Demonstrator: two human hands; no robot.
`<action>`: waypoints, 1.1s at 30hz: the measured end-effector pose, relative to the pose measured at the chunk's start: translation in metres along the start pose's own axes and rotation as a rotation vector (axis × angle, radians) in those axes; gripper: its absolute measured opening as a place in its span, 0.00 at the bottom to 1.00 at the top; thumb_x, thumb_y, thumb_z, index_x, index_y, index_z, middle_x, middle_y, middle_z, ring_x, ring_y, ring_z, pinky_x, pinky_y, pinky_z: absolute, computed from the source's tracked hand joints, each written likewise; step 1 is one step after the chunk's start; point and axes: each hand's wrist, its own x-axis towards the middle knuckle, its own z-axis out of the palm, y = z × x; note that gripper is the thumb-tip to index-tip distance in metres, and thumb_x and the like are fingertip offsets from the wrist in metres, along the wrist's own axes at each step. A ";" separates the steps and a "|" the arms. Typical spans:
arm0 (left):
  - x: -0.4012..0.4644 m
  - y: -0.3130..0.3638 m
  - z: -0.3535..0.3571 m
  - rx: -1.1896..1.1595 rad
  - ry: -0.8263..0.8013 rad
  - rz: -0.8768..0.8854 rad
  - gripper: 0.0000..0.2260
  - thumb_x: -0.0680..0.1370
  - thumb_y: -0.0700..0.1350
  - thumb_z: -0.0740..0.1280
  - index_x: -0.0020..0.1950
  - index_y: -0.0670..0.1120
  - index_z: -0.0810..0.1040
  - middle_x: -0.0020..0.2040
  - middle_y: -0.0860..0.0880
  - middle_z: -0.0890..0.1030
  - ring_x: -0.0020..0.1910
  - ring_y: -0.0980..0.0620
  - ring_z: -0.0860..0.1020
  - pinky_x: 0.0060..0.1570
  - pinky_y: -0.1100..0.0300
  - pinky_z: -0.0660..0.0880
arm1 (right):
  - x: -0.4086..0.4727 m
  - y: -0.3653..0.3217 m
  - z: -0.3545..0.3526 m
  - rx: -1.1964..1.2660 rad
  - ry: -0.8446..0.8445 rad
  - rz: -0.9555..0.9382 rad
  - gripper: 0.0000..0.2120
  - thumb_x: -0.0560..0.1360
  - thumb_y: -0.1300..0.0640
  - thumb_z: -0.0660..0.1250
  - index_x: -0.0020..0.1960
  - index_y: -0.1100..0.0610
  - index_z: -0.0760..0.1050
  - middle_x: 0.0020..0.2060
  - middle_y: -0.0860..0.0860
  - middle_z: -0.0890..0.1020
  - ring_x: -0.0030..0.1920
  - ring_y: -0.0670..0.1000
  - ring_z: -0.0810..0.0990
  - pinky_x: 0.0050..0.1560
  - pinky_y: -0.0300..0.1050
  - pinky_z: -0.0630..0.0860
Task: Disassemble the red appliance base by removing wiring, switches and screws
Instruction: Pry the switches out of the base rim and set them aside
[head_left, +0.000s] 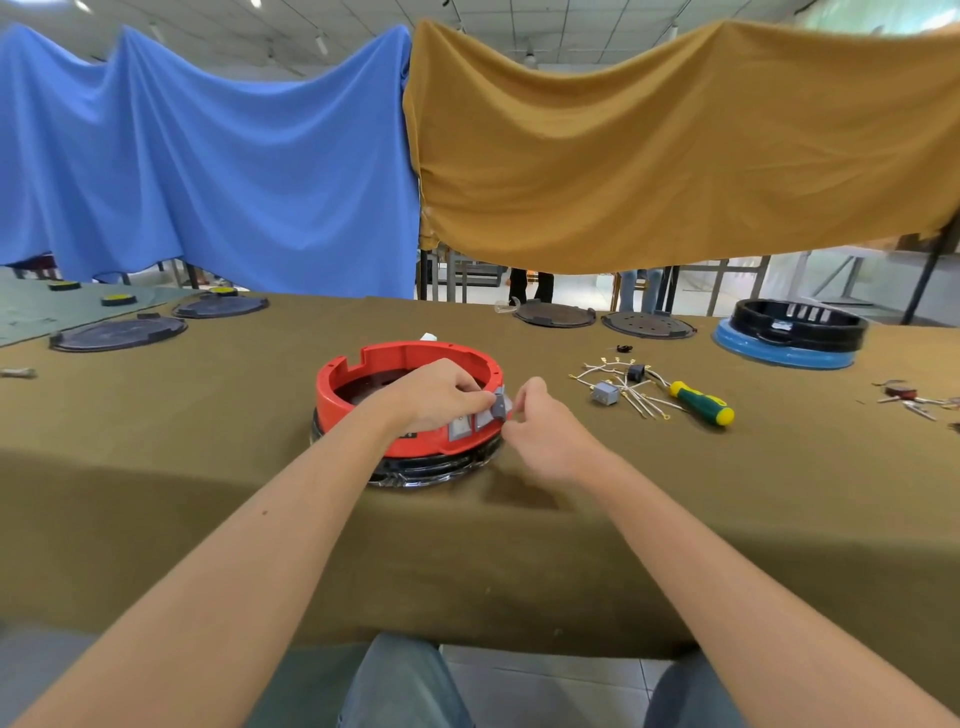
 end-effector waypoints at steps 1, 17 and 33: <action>0.000 0.000 0.000 -0.002 0.002 0.001 0.14 0.81 0.54 0.63 0.44 0.49 0.84 0.31 0.52 0.74 0.23 0.57 0.64 0.24 0.66 0.61 | -0.001 0.002 0.000 -0.005 -0.004 -0.012 0.04 0.79 0.61 0.57 0.52 0.57 0.62 0.39 0.50 0.73 0.33 0.48 0.69 0.31 0.42 0.63; 0.002 -0.002 0.006 0.046 0.029 0.046 0.18 0.80 0.53 0.61 0.49 0.40 0.81 0.38 0.42 0.77 0.36 0.52 0.71 0.39 0.54 0.68 | 0.013 0.025 0.015 0.251 0.283 -0.145 0.14 0.77 0.53 0.71 0.50 0.57 0.67 0.45 0.50 0.77 0.43 0.49 0.76 0.39 0.38 0.73; -0.005 -0.001 0.006 0.129 0.029 0.176 0.12 0.73 0.44 0.63 0.32 0.43 0.66 0.34 0.42 0.69 0.31 0.52 0.66 0.35 0.56 0.64 | 0.039 0.093 -0.046 0.488 0.652 0.199 0.13 0.73 0.59 0.69 0.45 0.53 0.63 0.42 0.53 0.77 0.40 0.53 0.75 0.44 0.51 0.74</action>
